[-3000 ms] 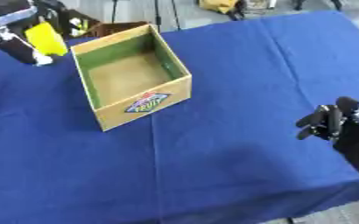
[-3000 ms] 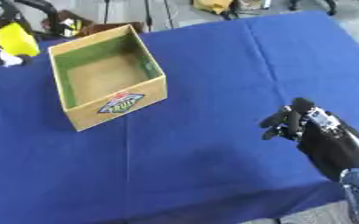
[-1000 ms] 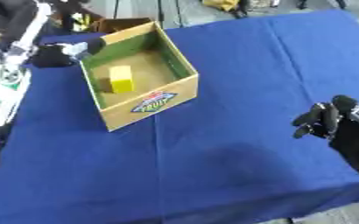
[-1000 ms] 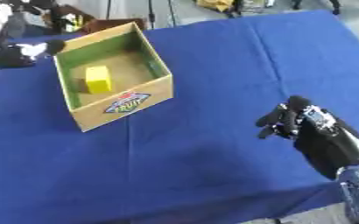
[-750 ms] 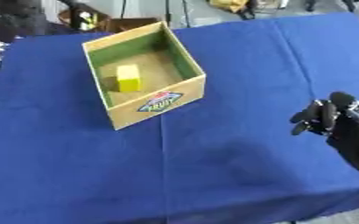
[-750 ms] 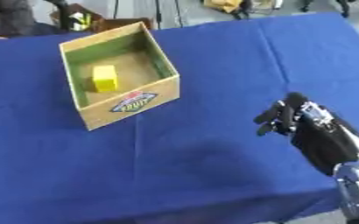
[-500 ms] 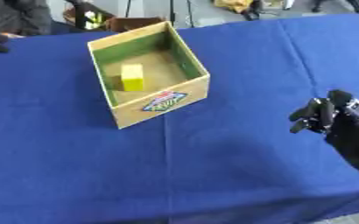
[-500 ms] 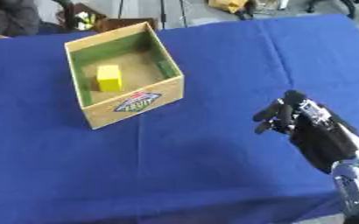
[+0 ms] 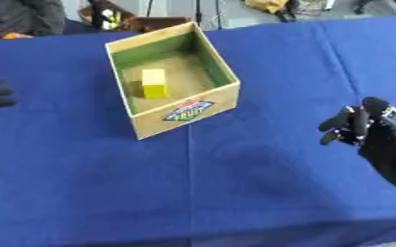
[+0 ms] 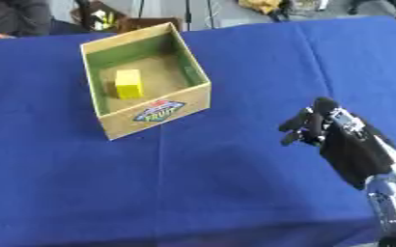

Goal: Pick up objects on the table and place them in the box.

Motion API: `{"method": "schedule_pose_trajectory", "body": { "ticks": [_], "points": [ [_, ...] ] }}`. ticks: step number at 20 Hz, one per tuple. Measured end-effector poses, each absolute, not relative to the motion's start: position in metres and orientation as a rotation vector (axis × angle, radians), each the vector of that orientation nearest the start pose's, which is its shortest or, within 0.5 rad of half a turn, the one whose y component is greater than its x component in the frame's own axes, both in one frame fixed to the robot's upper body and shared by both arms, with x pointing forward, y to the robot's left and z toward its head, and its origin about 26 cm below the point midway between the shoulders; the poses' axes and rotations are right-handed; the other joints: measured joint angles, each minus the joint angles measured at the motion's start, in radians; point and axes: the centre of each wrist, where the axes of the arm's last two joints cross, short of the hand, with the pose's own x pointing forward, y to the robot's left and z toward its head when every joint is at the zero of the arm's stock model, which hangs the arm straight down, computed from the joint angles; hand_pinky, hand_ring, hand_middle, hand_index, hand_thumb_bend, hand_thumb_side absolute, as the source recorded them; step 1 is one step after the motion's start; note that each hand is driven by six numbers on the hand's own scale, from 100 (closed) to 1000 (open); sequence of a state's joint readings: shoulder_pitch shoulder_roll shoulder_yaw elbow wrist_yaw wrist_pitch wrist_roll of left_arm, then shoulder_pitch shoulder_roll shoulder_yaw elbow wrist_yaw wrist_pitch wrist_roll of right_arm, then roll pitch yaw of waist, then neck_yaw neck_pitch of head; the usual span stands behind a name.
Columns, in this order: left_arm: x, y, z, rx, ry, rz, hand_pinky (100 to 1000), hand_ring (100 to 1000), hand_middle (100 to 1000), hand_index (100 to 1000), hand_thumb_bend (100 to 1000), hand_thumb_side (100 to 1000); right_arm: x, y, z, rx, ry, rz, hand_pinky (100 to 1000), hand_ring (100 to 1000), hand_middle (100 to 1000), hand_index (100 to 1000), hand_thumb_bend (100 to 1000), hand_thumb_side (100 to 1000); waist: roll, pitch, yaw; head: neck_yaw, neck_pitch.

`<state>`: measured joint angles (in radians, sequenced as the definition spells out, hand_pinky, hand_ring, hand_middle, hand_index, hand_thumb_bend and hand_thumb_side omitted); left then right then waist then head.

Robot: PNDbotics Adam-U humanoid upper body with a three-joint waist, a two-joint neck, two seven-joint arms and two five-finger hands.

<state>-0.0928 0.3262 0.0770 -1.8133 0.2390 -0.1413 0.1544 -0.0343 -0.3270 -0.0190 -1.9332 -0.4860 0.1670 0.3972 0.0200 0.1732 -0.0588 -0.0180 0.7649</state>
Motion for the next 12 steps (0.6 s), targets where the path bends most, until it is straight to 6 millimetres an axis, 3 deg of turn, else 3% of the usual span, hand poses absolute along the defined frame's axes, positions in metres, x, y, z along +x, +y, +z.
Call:
{"method": "schedule_pose_trajectory", "body": {
  "ticks": [12],
  "points": [
    [0.292,0.305,0.090,0.102,-2.022,0.094,642,634,615,746,473,953,0.272,-0.294,0.114,0.532,-1.759,0.353,581,656,485,386,100,625,-0.002,0.003,-0.003,0.007,0.000]
  ]
}}
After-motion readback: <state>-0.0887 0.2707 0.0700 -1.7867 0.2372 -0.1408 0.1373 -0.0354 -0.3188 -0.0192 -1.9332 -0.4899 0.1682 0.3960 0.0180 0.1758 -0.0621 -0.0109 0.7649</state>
